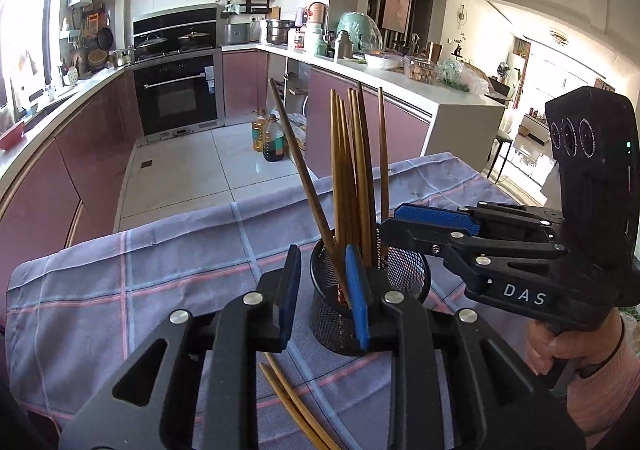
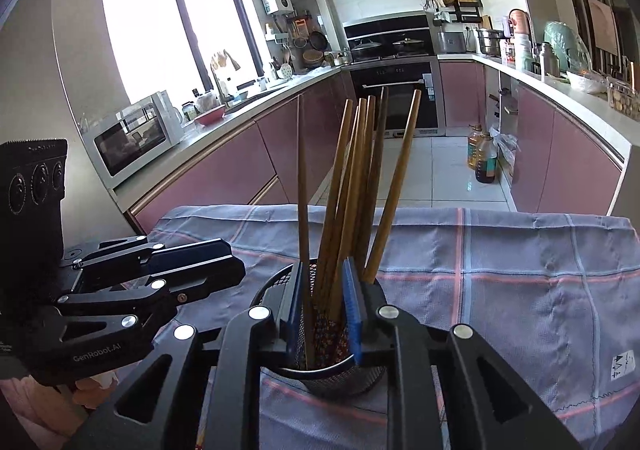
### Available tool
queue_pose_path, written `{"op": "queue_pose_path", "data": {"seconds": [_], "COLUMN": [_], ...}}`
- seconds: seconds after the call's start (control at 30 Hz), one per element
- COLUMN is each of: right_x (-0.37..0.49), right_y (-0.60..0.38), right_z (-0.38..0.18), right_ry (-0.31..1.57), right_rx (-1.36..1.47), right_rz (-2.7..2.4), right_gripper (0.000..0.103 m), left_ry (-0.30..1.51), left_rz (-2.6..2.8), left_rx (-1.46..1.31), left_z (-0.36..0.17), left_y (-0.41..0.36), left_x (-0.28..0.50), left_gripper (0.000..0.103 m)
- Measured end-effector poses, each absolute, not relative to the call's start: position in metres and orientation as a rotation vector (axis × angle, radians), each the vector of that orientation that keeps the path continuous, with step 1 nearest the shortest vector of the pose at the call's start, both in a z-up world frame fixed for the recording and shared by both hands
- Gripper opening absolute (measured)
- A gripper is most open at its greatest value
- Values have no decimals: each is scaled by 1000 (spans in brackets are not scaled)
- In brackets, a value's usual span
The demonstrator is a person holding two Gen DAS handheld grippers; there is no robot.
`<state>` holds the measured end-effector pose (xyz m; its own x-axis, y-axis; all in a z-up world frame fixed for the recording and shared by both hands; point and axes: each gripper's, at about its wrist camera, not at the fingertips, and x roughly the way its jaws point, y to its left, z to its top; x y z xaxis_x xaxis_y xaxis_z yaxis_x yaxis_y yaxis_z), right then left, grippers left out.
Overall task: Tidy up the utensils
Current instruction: 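Open both tools to drop the chopsticks and withdraw, then lower both open tools toward the last two chopsticks on the cloth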
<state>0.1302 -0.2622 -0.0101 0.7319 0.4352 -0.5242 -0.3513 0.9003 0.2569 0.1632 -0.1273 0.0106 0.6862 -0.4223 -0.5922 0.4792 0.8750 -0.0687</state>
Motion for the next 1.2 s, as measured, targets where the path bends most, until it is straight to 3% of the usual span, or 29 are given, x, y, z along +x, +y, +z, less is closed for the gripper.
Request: {"op": "queue_pose_path", "data": {"seconds": [0.3,0.37,0.63,1.2], "right_x": [93,87,72,68], "right_y": [-251,-247,-221,-179], "right_z": [-5,-9,-45,-99], "right_ry": [565,571,676,850], "right_rx": [102,93,56,-31], "right_rz": [492,507,556,548], "right_gripper": [45,49,58,58], "left_ry": [568,569,617,778], "left_rz": [-363,-334,-230,-176], "left_rx": [130,137,103,79], "left_z": [10,7,-17,-75], "left_y": [-102,-96,-65,-38], "left_x": [123,116,96,85], "left_gripper": [60,63,90,89]}}
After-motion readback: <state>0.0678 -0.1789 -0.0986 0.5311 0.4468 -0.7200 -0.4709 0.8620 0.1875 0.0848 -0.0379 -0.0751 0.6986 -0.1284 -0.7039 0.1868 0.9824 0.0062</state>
